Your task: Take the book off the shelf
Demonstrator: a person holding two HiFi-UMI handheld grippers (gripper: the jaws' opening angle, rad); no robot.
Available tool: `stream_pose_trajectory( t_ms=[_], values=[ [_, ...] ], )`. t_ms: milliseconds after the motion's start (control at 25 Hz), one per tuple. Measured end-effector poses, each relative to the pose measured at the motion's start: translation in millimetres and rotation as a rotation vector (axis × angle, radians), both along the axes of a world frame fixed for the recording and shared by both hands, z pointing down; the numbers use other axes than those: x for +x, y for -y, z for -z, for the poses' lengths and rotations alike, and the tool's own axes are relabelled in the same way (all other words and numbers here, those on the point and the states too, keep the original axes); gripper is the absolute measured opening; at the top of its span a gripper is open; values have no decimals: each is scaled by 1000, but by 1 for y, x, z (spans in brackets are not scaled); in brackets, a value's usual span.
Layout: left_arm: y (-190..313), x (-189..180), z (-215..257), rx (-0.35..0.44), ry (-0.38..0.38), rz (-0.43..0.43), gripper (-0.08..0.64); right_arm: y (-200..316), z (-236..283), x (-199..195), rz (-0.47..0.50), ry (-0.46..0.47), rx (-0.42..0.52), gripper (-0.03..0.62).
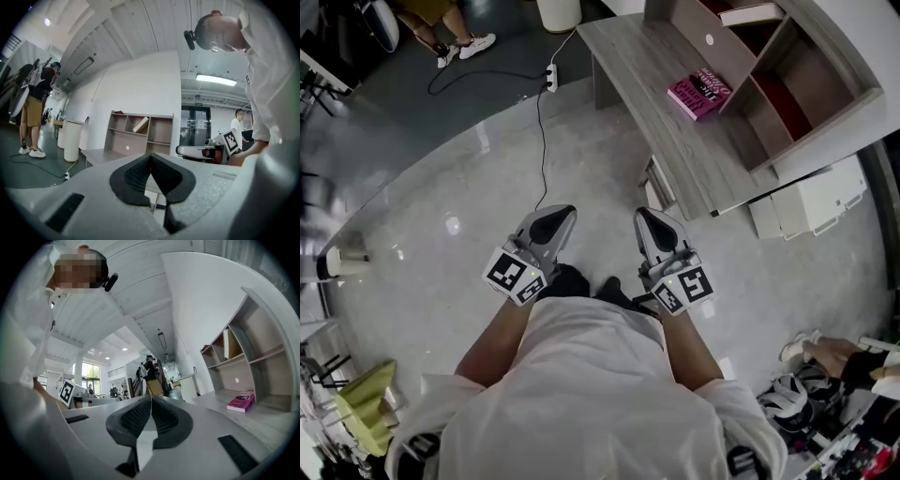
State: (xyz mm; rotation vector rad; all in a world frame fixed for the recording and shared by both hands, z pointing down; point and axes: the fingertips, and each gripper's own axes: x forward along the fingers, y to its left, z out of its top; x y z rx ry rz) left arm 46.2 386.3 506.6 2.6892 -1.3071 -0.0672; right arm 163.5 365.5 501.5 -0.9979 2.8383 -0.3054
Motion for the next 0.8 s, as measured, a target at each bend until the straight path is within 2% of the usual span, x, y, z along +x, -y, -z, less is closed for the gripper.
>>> stream_pose_trajectory(
  t_ms=[160,360,640,800],
  values=[
    [5,-10,-7,-12,-7,-12,14,8,-10,-16,30,-3,-25,15],
    [41,-30,-25,-61,-72,-2,14,42,-16,-36,31,21,-59,15],
    [125,-66,-26,-48,-86,-32,14,118,-14,-63,-69,-32,-48,15],
    [180,-97,-24,-41,-119,-64,14,154,-19,-100,-41,-62,-71,15]
  ],
)
